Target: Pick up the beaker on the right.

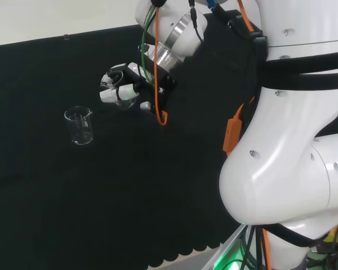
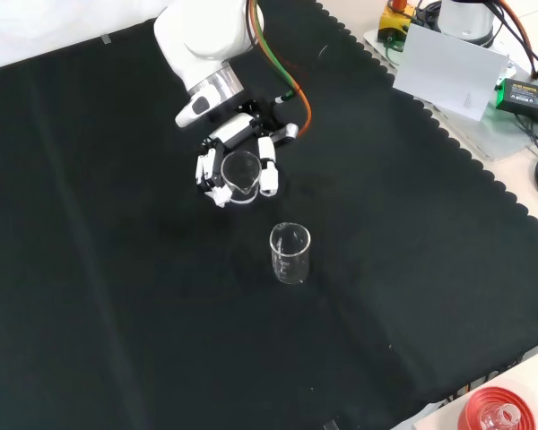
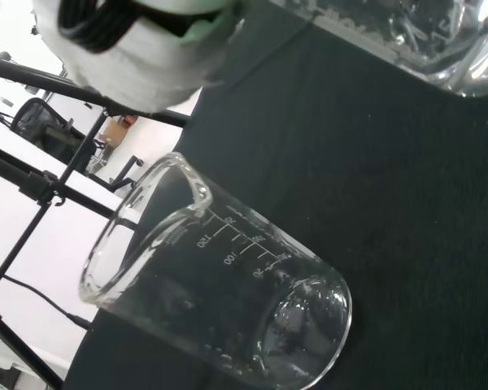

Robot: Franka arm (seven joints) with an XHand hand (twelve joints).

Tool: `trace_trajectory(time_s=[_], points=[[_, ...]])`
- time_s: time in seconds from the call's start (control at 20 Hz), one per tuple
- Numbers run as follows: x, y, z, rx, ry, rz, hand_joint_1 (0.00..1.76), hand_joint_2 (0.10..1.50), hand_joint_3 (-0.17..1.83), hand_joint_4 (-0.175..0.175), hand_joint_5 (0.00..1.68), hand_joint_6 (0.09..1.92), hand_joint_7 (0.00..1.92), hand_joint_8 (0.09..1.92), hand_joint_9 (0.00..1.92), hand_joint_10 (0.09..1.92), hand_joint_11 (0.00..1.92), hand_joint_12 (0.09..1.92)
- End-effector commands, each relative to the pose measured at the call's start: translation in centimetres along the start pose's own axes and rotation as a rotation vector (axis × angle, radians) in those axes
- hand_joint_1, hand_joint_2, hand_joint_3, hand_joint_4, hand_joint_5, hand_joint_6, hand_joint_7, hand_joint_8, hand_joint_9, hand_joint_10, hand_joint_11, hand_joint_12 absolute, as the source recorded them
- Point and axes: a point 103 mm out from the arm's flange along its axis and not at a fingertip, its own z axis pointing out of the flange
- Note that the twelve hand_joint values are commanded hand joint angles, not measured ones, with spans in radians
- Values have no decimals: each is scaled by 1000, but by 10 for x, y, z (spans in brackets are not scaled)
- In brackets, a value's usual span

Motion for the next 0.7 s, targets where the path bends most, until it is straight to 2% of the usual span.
trace_trajectory(time_s=[0.05, 0.7], points=[[4, -10, -8, 7, -16, 3, 1080, 1026, 1, 175, 1176, 703, 1398, 206, 1212, 291, 766, 1111], [20, -33, -28, 20, -60, -7, 1081, 1025, 1, 175, 1180, 697, 1401, 195, 1214, 281, 761, 1111]])
